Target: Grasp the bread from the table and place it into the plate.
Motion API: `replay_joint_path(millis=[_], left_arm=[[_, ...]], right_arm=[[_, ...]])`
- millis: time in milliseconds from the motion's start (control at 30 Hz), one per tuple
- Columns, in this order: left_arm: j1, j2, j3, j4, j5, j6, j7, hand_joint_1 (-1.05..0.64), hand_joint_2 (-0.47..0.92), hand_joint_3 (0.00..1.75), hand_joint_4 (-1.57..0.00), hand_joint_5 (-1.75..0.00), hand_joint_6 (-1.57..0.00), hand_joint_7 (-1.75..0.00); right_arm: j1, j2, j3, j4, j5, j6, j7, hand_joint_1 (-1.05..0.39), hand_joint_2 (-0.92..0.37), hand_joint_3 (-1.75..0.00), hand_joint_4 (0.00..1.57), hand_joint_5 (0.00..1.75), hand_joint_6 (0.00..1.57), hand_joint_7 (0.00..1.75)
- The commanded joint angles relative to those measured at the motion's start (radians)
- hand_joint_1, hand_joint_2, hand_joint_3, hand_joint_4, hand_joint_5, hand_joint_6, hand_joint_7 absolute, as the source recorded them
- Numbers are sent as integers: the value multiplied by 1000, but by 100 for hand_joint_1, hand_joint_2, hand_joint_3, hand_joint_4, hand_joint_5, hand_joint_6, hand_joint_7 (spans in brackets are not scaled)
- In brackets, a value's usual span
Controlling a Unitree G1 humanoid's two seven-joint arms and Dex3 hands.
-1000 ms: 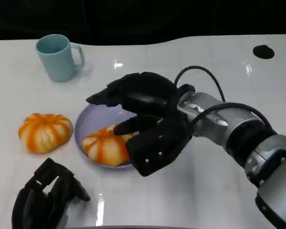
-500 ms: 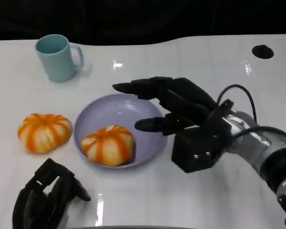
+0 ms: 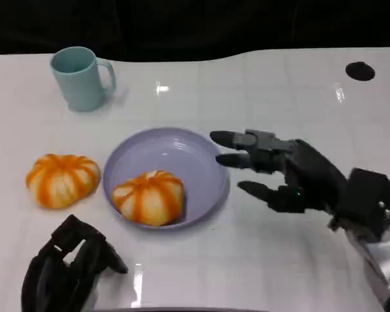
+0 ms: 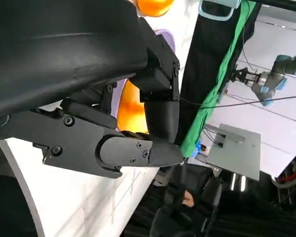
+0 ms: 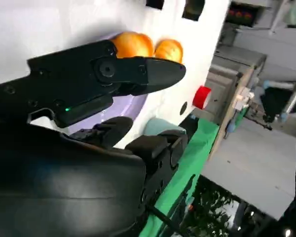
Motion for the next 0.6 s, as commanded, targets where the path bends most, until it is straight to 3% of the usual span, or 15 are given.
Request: replay_joint_path(millis=[33,67,100,200,233,333,433,533,600], left_arm=[[0,9,0,-6,12,-11,12,-58,92,26,-63,-175,-52,-150],[1,8,-1,-9,13,-9,13,-59,92,26,-63,-175,-52,-150],[3,7,-2,-11,14,-7,15,-59,92,26,-63,-175,-52,-150],[7,5,-4,-21,12,3,21,-60,92,23,-64,-175,-52,-151],[10,5,-5,-26,12,7,23,-60,92,22,-64,-175,-52,-151],[14,3,-5,-32,14,2,25,-59,92,23,-64,-175,-51,-152],[16,2,-6,-35,14,3,29,-58,92,23,-63,-175,-51,-152],[12,5,-7,-32,13,1,22,-58,92,25,-63,-175,-50,-153],[9,6,-6,-28,11,2,19,-58,92,25,-63,-175,-49,-153]], right_arm=[[81,37,-87,-43,178,88,135,-49,-92,-38,73,33,66,12],[100,42,-103,-53,209,119,166,-49,-92,-38,66,51,68,13],[117,44,-115,-64,231,143,188,-49,-92,-39,55,80,70,15],[179,48,-153,-109,280,215,222,-50,-92,-42,41,122,72,25],[203,47,-164,-134,301,249,234,-50,-92,-42,39,127,72,27],[264,44,-197,-201,359,343,268,-50,-92,-48,33,151,49,80],[308,28,-222,-258,396,446,292,-52,-92,-48,32,163,40,107],[347,16,-245,-310,424,540,303,-55,-92,-45,33,170,39,119],[367,16,-262,-328,453,594,317,-54,-92,-47,37,174,34,136]])
